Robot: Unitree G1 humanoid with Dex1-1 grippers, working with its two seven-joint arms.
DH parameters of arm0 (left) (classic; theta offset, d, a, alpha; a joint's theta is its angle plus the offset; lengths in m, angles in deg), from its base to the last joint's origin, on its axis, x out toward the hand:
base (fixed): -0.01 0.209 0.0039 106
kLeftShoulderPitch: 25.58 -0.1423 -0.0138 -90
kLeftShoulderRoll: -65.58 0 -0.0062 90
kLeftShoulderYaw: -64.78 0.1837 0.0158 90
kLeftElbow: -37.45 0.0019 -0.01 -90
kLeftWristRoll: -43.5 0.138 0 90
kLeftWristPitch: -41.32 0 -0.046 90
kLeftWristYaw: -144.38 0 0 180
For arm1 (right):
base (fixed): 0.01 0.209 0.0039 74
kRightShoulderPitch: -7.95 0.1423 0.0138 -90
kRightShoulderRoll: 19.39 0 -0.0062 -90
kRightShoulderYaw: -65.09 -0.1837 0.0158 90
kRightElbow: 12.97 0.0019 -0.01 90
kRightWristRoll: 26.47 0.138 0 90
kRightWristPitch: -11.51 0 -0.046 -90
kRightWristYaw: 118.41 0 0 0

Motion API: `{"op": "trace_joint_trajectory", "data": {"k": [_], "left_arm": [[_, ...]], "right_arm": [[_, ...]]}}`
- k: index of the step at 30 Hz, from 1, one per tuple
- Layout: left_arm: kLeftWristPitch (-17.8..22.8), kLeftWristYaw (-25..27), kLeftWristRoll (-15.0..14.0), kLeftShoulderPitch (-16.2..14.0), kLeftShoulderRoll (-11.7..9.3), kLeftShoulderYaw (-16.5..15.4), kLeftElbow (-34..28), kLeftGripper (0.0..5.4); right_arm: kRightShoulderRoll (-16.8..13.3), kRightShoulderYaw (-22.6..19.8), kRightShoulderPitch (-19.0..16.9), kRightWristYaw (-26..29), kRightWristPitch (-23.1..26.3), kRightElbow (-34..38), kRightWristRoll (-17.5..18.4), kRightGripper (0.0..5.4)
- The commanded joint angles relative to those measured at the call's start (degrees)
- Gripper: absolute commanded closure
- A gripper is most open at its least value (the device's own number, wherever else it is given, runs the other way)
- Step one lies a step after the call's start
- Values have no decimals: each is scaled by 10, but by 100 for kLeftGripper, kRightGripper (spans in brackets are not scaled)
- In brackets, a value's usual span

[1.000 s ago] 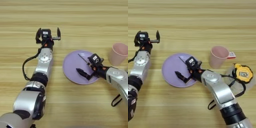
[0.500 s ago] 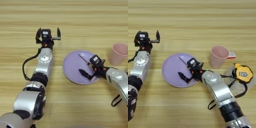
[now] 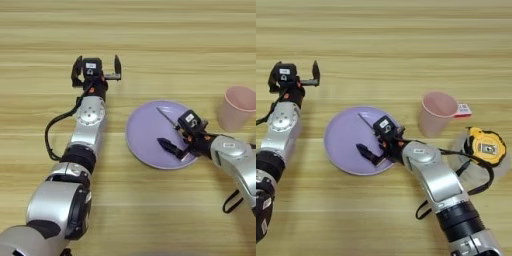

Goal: Move the objects on the table

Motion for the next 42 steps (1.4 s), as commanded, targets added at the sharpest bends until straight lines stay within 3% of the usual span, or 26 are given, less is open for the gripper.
{"op": "trace_joint_trajectory", "data": {"k": [1,29,42], "left_arm": [[9,-1,7,-3,1,4,-7,0],[9,-1,6,-2,0,3,-7,0],[9,-1,7,-2,0,4,-6,0]], "right_arm": [[-6,4,-2,5,13,-4,-7,124],[-3,3,-1,10,12,-5,-13,437],[-4,2,-4,12,19,13,-10,454]]}}
